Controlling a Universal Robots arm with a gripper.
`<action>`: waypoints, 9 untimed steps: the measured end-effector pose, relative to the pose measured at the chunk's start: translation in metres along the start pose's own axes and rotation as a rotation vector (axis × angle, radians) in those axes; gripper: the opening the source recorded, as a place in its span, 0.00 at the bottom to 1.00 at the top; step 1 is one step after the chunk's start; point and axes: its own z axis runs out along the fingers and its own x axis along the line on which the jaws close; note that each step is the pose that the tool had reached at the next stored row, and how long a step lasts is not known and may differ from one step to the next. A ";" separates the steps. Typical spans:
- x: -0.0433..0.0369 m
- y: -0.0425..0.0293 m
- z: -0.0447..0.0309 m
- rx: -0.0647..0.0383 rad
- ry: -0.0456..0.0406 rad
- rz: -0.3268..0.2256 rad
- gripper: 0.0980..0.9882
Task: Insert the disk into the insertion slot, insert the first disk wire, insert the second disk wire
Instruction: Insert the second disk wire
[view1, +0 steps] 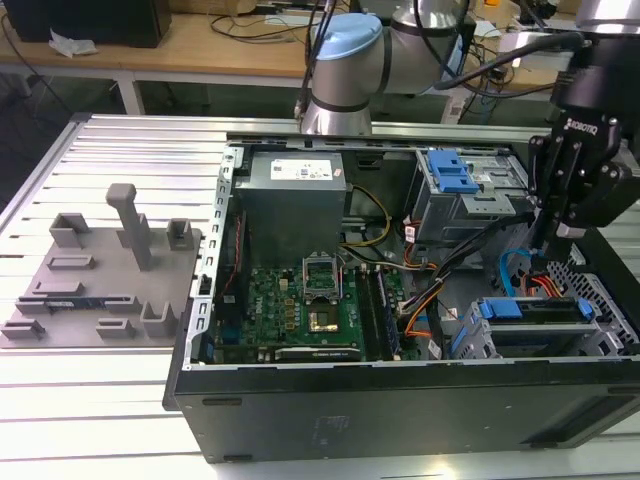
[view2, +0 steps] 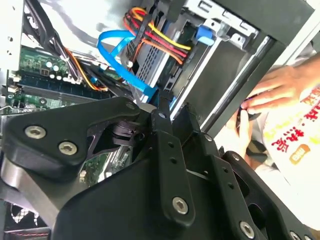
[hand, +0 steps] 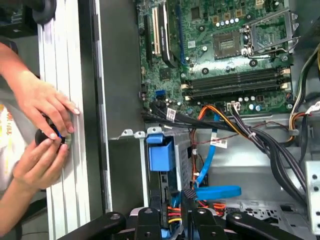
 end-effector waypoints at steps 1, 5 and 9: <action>-0.0023 0.0033 0.0002 0.005 0.0057 0.002 0.23; -0.0026 0.0054 0.0012 0.039 0.0041 0.017 0.23; -0.0027 0.0055 0.0012 0.038 0.0045 0.016 0.23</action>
